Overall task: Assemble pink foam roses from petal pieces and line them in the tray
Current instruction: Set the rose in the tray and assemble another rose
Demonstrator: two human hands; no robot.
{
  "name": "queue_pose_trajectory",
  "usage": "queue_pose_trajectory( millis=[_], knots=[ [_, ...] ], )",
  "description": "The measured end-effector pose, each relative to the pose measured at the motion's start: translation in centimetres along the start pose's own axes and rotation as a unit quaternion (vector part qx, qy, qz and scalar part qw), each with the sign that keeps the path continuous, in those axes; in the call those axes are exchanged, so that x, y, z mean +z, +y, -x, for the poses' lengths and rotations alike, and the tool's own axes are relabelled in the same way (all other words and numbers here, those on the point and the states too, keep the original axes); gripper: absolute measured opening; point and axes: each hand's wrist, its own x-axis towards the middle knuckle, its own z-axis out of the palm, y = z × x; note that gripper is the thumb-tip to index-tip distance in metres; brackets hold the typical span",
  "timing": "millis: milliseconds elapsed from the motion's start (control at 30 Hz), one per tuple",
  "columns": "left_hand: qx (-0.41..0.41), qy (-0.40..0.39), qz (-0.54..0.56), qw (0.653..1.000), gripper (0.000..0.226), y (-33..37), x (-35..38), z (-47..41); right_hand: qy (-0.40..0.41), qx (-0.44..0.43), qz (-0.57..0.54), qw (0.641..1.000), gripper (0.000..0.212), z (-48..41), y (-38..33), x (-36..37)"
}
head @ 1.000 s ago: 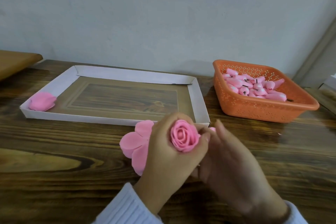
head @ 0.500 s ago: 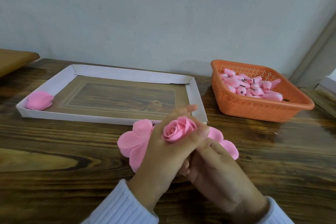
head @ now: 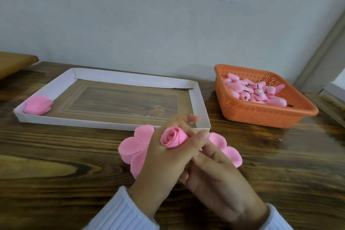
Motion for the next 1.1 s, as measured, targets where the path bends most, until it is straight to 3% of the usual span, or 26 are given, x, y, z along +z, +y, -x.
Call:
queue_pose_trajectory(
  millis=[167, 333, 500, 667, 767, 867, 1000, 1100],
  knots=[
    [0.003, -0.039, 0.008, 0.999, 0.028, 0.2, -0.05, -0.17, 0.068, 0.006, 0.048, 0.997, 0.047, -0.24, 0.17, -0.54],
    [0.039, -0.022, -0.029, 0.999, 0.02, -0.15, -0.13, -0.56, 0.002, 0.003, 0.011, 1.0, 0.045, -0.07, 0.0, -0.33],
    [0.002, -0.044, -0.003, 0.999, 0.014, -0.18, -0.04, -0.39, 0.072, 0.026, 0.06, 0.995, 0.036, -0.26, 0.25, -0.73],
    [0.012, -0.013, -0.001, 1.0, 0.025, -0.12, -0.3, -0.42, 0.022, 0.006, 0.029, 0.999, 0.039, -0.1, 0.14, -0.36],
    [0.01, -0.06, 0.005, 0.998, 0.014, -0.11, -0.3, -0.14, 0.068, 0.023, 0.066, 0.995, 0.032, -0.12, 0.06, -0.63],
    [-0.012, -0.087, 0.01, 0.996, 0.027, -0.09, -0.4, -0.18, 0.086, 0.032, 0.102, 0.99, 0.032, -0.07, 0.02, -0.73],
    [0.006, -0.064, 0.004, 0.998, 0.022, -0.04, -0.62, -0.46, 0.015, 0.016, 0.03, 0.999, 0.048, 0.09, -0.28, -0.2],
    [-0.014, -0.103, 0.018, 0.994, 0.019, -0.05, -0.67, -0.23, 0.065, 0.03, 0.071, 0.995, 0.041, -0.01, -0.21, -0.32]
  ],
)
